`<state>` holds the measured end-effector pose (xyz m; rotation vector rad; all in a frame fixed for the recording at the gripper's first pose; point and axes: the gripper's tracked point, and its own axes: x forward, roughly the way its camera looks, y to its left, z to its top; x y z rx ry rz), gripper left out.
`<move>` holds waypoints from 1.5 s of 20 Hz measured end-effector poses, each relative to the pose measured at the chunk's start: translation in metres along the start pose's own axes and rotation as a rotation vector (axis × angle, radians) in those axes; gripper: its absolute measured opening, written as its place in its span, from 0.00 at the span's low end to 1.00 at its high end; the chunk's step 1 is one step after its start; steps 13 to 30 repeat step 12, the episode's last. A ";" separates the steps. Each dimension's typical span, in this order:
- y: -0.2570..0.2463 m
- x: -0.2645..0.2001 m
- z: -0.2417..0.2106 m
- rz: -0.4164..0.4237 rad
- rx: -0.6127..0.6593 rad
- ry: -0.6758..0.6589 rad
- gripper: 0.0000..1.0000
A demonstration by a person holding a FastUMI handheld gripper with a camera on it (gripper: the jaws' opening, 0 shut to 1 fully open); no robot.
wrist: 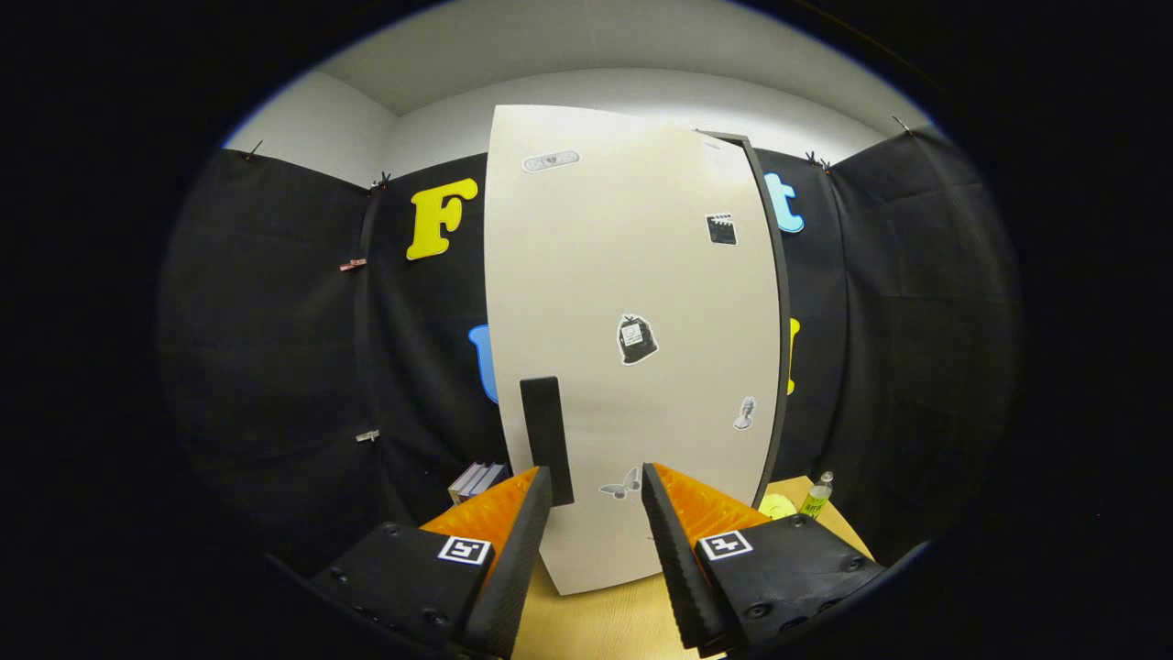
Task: Open the shoe cabinet door, grab the shoes and put them into the shoe cabinet, then close the shoe cabinet door.
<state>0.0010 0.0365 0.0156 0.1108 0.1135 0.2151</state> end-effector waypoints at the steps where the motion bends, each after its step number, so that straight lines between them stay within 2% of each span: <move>1: 0.000 -0.002 0.000 -0.003 -0.001 0.000 0.68; 30: -0.002 -0.015 0.007 -0.026 -0.020 -0.023 0.67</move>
